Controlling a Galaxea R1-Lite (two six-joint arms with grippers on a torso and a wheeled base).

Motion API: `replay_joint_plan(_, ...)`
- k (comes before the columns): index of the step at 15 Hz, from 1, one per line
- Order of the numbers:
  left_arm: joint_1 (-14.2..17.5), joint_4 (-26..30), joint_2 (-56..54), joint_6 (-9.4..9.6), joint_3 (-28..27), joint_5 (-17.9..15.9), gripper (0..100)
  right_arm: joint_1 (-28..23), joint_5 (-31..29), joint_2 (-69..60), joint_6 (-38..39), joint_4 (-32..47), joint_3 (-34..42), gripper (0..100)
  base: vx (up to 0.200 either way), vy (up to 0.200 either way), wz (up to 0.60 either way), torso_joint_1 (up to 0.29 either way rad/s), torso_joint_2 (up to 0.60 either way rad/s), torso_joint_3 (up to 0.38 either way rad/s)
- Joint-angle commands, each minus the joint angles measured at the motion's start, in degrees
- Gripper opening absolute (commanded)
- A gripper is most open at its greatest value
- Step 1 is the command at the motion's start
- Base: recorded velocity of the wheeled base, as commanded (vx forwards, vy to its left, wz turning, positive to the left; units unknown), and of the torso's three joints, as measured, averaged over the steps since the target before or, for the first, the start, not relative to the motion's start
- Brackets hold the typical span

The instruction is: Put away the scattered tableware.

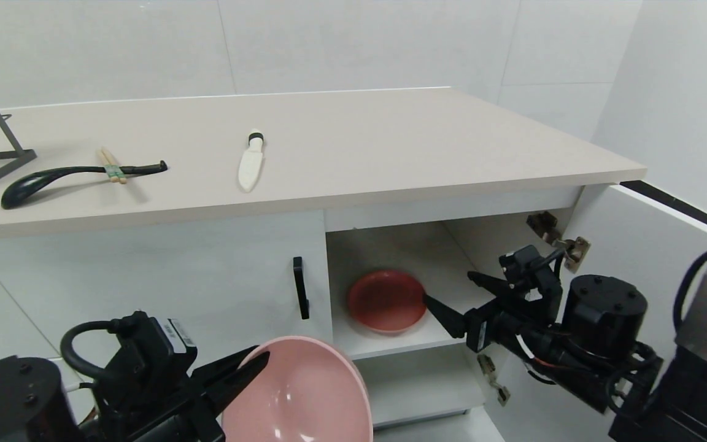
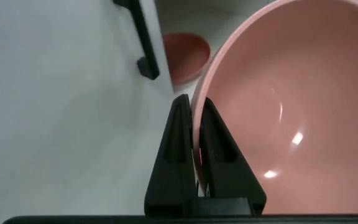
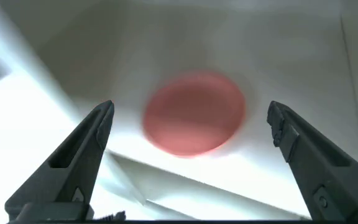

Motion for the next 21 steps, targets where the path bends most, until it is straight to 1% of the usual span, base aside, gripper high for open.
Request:
replay_joint_plan(1,-0.9,-0.5,3.8,2.91,-1.0,0.2,0,0.3,-0.2,-7.0,-6.6,0.0,4.3,100,0.0,0.0,0.0,0.0,0.0,0.0)
replay_joint_plan(2,-1.0,-0.6,5.2,4.14,-2.1,0.2,0,0.0,-0.2,-7.6,-8.2,0.0,5.4,100,0.0,0.0,0.0,0.0,0.0,0.0)
replay_joint_plan(3,-1.4,-0.9,6.3,4.93,-3.1,0.2,0,0.1,-0.2,-8.5,-8.4,0.0,6.3,100,0.0,0.0,0.0,0.0,0.0,0.0)
replay_joint_plan(4,-1.8,-1.1,7.1,5.46,-3.9,0.3,0,0.2,-0.2,-9.5,-8.4,0.0,6.7,100,0.0,0.0,0.0,0.0,0.0,0.0)
replay_joint_plan(5,-3.0,-1.8,8.7,6.16,-5.2,0.2,0,-0.3,-0.2,-10.9,-8.9,0.0,6.7,100,0.0,0.0,0.0,0.0,0.0,0.0)
replay_joint_plan(6,-3.9,-2.2,9.5,6.34,-5.6,0.2,0,-0.4,-0.2,-11.5,-8.9,0.0,6.7,100,0.0,0.0,0.0,0.0,0.0,0.0)
replay_joint_plan(7,-5.6,-3.5,11.9,7.22,-6.8,0.3,0,-0.7,-0.2,-12.5,-9.0,0.0,7.1,100,0.0,0.0,0.0,0.0,0.0,0.0)
replay_joint_plan(8,-6.5,-6.0,15.0,8.18,-8.0,0.6,0,-0.7,-0.2,-14.2,-8.9,0.0,7.8,100,0.0,0.0,0.0,0.0,0.0,0.0)
replay_joint_plan(9,-6.7,-7.7,16.8,8.8,-8.7,0.9,0,-0.7,-0.2,-15.2,-8.8,0.0,9.4,100,0.0,0.0,0.0,0.0,0.0,0.0)
replay_joint_plan(10,-6.8,-12.0,20.8,10.38,-9.6,3.1,0,-0.6,-0.2,-17.4,-8.5,0.0,13.6,100,0.0,0.0,0.0,0.0,0.0,0.0)
replay_joint_plan(11,-6.8,-14.3,22.8,11.17,-9.8,4.4,0,-0.4,-0.2,-17.8,-8.5,0.0,14.0,100,0.0,0.0,0.0,0.0,0.0,0.0)
replay_joint_plan(12,-8.2,-15.5,26.6,12.4,-11.0,6.4,0,-0.1,-0.2,-18.5,-8.5,0.0,13.9,100,0.0,0.0,0.0,0.0,0.0,0.0)
replay_joint_plan(13,-9.2,-15.5,27.3,12.31,-12.0,7.3,0,0.0,-0.2,-19.6,-8.5,0.0,13.8,100,0.0,0.0,0.0,0.0,0.0,0.0)
replay_joint_plan(14,-9.2,-15.5,27.3,12.31,-12.0,7.3,0,0.0,-0.2,-19.6,-8.5,0.0,13.8,100,0.0,0.0,0.0,0.0,0.0,0.0)
replay_joint_plan(15,-10.1,-15.5,27.3,12.05,-13.3,7.8,0,0.0,-0.2,-19.6,-8.5,0.0,14.3,100,0.0,0.0,0.0,0.0,0.0,0.0)
replay_joint_plan(16,-10.2,-15.5,27.3,12.14,-14.0,7.8,0,-0.2,-0.2,-19.5,-8.5,0.0,14.3,100,0.0,0.0,0.0,0.0,0.0,0.0)
replay_joint_plan(18,-10.1,-15.5,27.9,12.23,-17.0,8.5,0,0.0,-0.2,-19.2,-8.5,0.0,14.3,100,0.0,0.0,0.0,0.0,0.0,0.0)
replay_joint_plan(21,-10.2,-15.5,29.4,11.96,-19.5,14.8,0,0.0,-0.2,-19.2,-8.5,0.0,14.4,100,0.0,0.0,0.0,0.0,0.0,0.0)
